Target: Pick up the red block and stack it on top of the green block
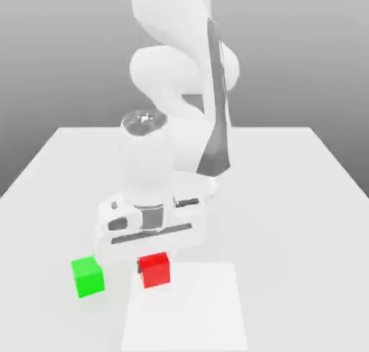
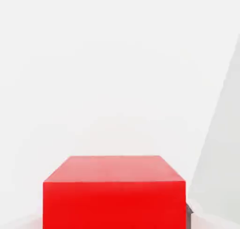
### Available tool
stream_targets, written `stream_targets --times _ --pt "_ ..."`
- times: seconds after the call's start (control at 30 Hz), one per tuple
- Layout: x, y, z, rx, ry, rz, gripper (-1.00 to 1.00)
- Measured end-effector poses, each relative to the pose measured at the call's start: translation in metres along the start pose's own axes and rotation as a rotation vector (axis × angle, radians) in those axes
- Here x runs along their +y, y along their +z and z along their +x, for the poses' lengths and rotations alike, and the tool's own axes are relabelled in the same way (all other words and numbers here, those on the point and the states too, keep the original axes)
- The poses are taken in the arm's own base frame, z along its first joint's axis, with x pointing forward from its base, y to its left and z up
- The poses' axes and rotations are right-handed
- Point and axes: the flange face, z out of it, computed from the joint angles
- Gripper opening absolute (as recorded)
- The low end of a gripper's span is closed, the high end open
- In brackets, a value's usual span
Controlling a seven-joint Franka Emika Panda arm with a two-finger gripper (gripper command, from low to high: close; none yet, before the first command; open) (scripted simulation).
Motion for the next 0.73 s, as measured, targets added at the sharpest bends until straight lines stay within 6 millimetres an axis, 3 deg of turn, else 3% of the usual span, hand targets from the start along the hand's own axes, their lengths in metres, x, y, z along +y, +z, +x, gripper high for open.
stream_targets --times 0.13,0.37,0.47,0.6,0.63,0.73 --pt "0.006 -0.027 0.000 -0.004 0.028 0.000 -1.00" --pt "0.107 -0.061 0.046 -0.004 0.556 0.000 -1.00" --pt "0.115 -0.046 0.051 -0.003 0.603 0.004 -1.00" --pt "0.115 -0.012 0.051 -0.003 0.607 0.002 -1.00" --pt "0.116 -0.004 0.050 -0.003 0.609 0.001 1.00" --pt "0.116 -0.004 0.050 -0.004 0.609 0.001 1.00"
